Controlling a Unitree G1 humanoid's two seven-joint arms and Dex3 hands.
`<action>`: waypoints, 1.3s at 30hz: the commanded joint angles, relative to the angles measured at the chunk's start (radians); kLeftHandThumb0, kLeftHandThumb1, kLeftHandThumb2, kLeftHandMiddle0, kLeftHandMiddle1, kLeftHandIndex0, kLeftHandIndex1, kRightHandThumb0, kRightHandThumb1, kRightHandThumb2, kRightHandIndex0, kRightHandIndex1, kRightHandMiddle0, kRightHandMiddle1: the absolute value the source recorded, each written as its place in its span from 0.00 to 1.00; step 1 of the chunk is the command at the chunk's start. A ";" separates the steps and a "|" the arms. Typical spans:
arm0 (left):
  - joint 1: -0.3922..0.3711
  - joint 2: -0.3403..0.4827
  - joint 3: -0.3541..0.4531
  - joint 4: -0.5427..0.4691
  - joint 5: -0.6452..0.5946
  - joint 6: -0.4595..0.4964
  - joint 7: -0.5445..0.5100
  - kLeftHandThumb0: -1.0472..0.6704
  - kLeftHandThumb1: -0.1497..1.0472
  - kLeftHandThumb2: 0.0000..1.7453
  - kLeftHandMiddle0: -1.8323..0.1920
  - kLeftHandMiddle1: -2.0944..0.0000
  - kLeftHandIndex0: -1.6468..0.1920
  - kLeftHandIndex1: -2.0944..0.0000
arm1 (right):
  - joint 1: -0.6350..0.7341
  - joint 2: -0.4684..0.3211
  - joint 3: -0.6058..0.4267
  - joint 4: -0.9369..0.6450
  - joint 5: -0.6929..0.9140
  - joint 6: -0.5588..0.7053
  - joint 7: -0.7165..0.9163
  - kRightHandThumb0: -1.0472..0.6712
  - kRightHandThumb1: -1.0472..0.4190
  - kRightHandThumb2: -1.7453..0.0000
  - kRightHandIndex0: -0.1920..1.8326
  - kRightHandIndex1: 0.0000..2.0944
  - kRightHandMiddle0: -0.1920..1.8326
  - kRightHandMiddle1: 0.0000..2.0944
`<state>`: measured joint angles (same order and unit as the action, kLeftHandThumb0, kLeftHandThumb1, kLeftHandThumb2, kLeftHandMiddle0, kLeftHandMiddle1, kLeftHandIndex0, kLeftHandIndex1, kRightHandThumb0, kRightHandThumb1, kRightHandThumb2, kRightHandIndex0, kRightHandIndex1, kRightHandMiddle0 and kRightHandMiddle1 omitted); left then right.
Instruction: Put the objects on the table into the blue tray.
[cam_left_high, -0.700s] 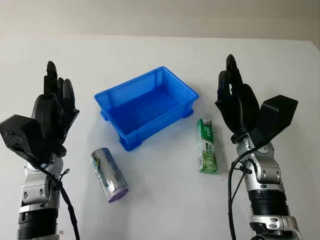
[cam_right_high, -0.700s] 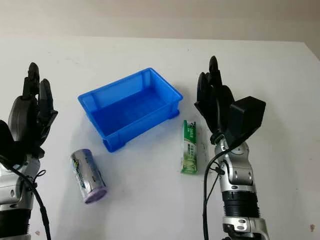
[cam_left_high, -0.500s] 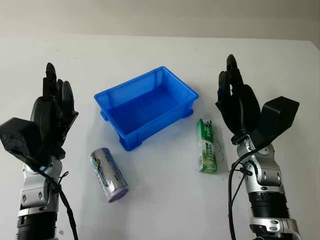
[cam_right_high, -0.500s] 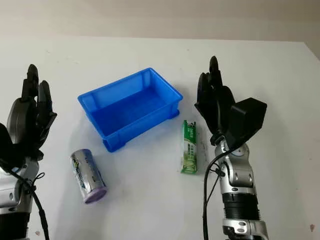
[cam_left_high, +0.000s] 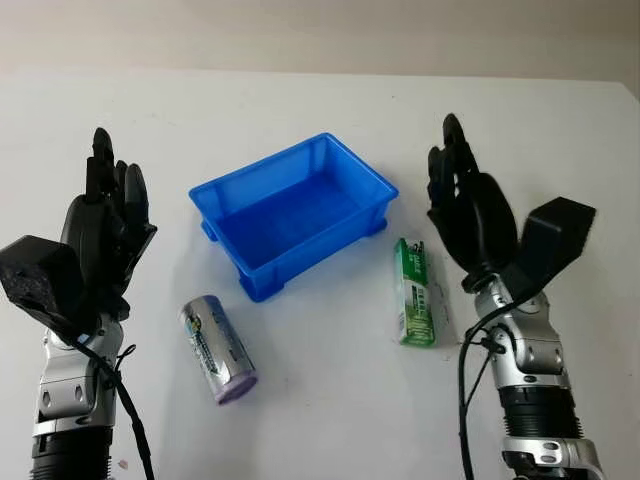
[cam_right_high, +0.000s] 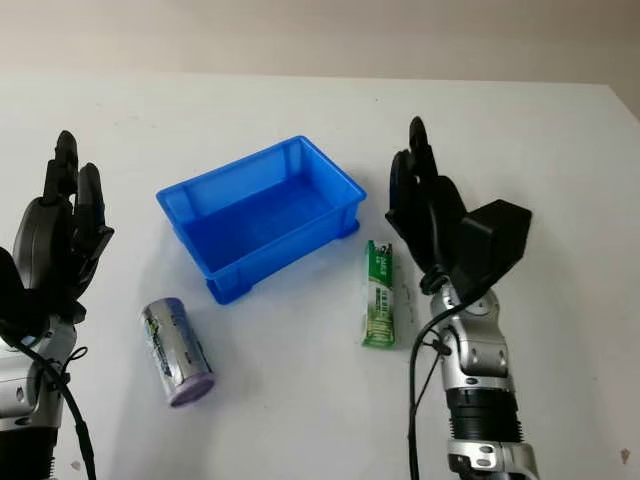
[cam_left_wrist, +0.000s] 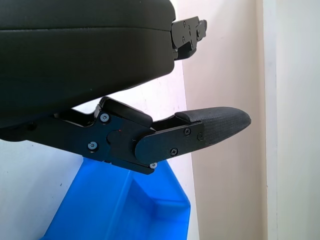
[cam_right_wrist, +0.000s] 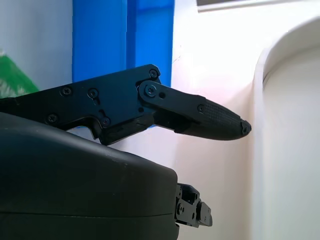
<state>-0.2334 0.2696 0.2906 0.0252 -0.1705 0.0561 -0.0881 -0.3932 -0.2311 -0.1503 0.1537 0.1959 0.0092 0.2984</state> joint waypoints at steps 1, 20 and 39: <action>0.004 0.004 0.000 0.003 0.003 -0.011 -0.002 0.14 1.00 0.38 0.99 0.97 1.00 0.98 | -0.015 -0.070 -0.009 -0.031 -0.024 -0.042 0.034 0.14 0.00 0.67 0.00 0.00 0.00 0.00; -0.022 0.007 -0.008 0.012 0.004 0.002 -0.002 0.15 1.00 0.38 0.99 0.97 1.00 0.98 | -0.077 -0.630 0.117 -0.113 -0.462 -0.307 0.297 0.28 0.19 0.98 0.06 0.03 0.08 0.04; -0.039 0.013 -0.011 0.038 0.005 -0.005 -0.018 0.15 1.00 0.39 0.98 0.98 0.99 0.98 | -0.232 -0.793 0.331 0.212 -0.915 -1.007 0.074 0.30 0.17 0.97 0.14 0.04 0.15 0.03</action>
<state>-0.2644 0.2713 0.2778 0.0606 -0.1663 0.0608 -0.1031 -0.5965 -1.0050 0.1688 0.3560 -0.7020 -0.9771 0.3897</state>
